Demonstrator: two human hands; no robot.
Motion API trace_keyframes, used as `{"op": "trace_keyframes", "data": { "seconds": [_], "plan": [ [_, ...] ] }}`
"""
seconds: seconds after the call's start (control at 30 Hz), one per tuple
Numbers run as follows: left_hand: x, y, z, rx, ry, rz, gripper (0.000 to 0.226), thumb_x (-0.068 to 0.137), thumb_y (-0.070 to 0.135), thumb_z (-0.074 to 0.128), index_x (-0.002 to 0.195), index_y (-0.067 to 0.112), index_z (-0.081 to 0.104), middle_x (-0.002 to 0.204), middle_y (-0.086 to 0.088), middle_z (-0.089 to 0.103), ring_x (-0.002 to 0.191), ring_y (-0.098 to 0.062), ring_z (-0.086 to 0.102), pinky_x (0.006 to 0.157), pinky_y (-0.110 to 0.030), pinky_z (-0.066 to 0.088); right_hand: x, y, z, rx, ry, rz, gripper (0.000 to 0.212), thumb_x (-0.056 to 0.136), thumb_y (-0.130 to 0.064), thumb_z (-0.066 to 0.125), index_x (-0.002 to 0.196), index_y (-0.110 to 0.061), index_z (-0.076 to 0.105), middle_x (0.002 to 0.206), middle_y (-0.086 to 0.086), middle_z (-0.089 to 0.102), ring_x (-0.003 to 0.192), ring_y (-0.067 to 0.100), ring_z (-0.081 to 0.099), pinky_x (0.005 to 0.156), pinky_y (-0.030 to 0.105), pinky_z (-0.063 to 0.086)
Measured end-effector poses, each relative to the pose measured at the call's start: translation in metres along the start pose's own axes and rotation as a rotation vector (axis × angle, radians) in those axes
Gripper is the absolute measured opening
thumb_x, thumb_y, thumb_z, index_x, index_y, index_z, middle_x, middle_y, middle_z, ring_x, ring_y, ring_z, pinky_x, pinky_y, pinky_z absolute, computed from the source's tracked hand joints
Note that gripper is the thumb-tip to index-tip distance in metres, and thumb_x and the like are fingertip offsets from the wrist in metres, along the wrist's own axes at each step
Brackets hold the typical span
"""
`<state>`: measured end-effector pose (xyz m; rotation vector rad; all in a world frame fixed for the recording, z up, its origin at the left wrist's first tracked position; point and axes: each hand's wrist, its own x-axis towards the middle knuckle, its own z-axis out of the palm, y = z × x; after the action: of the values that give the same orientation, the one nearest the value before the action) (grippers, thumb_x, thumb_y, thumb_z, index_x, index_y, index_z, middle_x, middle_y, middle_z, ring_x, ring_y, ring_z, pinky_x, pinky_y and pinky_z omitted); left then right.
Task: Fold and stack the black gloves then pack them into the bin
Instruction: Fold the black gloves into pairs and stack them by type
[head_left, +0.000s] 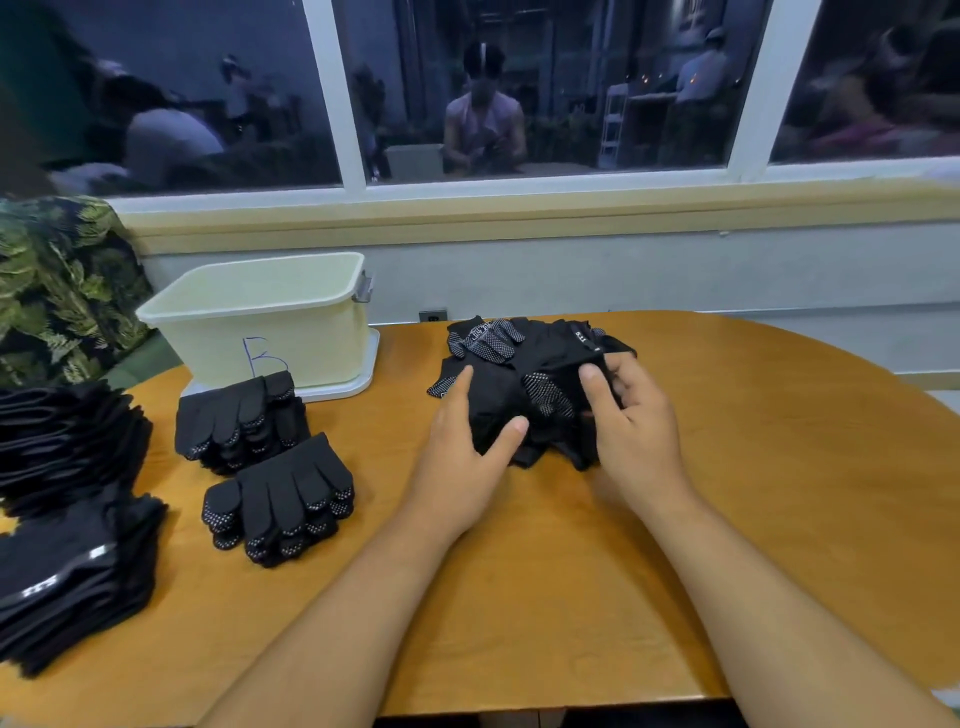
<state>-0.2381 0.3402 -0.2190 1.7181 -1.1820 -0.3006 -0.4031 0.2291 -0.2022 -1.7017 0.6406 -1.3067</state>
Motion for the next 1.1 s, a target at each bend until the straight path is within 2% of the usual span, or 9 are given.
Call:
{"op": "trace_keyframes", "data": {
  "seconds": [0.17,0.3,0.4,0.5,0.6,0.67,0.83,0.97,1.1],
  "plan": [
    [-0.022,0.015,-0.002,-0.183,-0.021,0.126,0.058,0.095,0.033,0.080,0.146,0.034,0.053,0.142,0.019,0.061,0.135,0.000,0.055,0.112,-0.028,0.047,-0.032,-0.013,0.001,0.079,-0.170,0.080,0.020,0.110,-0.020,0.060,0.103,-0.034,0.074,0.095,-0.005,0.077,0.084,0.014,0.070,0.067,0.037,0.058],
    [-0.037,0.016,-0.005,-0.218,-0.035,0.153,0.034,0.099,0.007,0.071,0.127,0.024,0.064,0.120,0.010,0.073,0.117,-0.008,0.068,0.103,-0.033,0.055,-0.040,-0.018,-0.002,0.227,-0.119,0.176,0.016,0.110,-0.016,0.059,0.107,-0.020,0.074,0.097,0.001,0.080,0.084,0.012,0.074,0.060,0.025,0.057],
    [-0.035,0.009,-0.015,-0.403,-0.089,-0.006,0.025,0.099,0.005,0.065,0.119,0.020,0.068,0.107,-0.004,0.078,0.104,-0.024,0.074,0.096,-0.043,0.057,-0.039,-0.009,-0.008,0.262,-0.044,0.259,0.012,0.108,-0.025,0.064,0.107,-0.019,0.076,0.103,0.011,0.081,0.090,0.024,0.075,0.069,0.034,0.058],
    [-0.027,0.002,-0.024,-0.525,-0.135,-0.154,0.032,0.091,0.017,0.069,0.123,0.021,0.070,0.096,-0.013,0.074,0.091,-0.030,0.070,0.089,-0.048,0.053,-0.037,0.006,-0.015,0.076,-0.022,0.394,0.007,0.105,-0.031,0.068,0.104,-0.028,0.075,0.094,0.008,0.081,0.072,0.032,0.071,0.060,0.041,0.054],
    [-0.022,-0.002,-0.024,-0.628,-0.112,-0.339,0.031,0.098,0.008,0.070,0.128,0.017,0.067,0.110,-0.022,0.078,0.099,-0.035,0.075,0.099,-0.057,0.057,-0.036,0.015,-0.022,-0.230,-0.006,0.369,0.007,0.100,-0.031,0.071,0.107,-0.031,0.072,0.089,-0.002,0.079,0.071,0.022,0.074,0.066,0.042,0.060],
    [-0.021,-0.006,-0.022,-0.512,-0.055,-0.387,0.028,0.098,0.013,0.073,0.124,0.021,0.066,0.106,-0.010,0.081,0.100,-0.032,0.077,0.096,-0.057,0.060,-0.039,0.017,-0.025,-0.566,-0.042,0.319,0.018,0.098,-0.040,0.070,0.115,-0.039,0.066,0.096,-0.012,0.072,0.082,0.014,0.070,0.075,0.040,0.061],
    [-0.036,-0.003,-0.014,0.051,0.091,-0.097,0.015,0.100,0.024,0.068,0.111,0.032,0.063,0.101,0.013,0.066,0.085,-0.003,0.064,0.070,-0.020,0.049,-0.047,0.015,-0.027,-0.896,-0.066,0.204,0.026,0.094,-0.039,0.068,0.119,-0.041,0.061,0.103,-0.017,0.058,0.104,0.015,0.058,0.072,0.035,0.049],
    [-0.047,-0.007,-0.008,0.266,0.042,0.204,0.005,0.100,0.030,0.067,0.097,0.034,0.068,0.102,0.022,0.058,0.105,-0.004,0.050,0.087,-0.028,0.045,-0.050,0.013,-0.033,-0.848,-0.147,0.100,0.031,0.089,-0.020,0.065,0.113,-0.040,0.068,0.116,-0.021,0.059,0.118,0.012,0.049,0.094,0.039,0.050],
    [-0.053,-0.005,-0.005,0.428,-0.006,0.343,0.020,0.100,0.050,0.062,0.093,0.037,0.076,0.102,0.021,0.056,0.108,-0.004,0.047,0.097,-0.028,0.032,-0.059,0.007,-0.029,-0.940,-0.230,0.039,0.025,0.098,-0.028,0.054,0.110,-0.040,0.073,0.112,-0.024,0.068,0.116,0.008,0.048,0.101,0.037,0.038]
  ]
}}
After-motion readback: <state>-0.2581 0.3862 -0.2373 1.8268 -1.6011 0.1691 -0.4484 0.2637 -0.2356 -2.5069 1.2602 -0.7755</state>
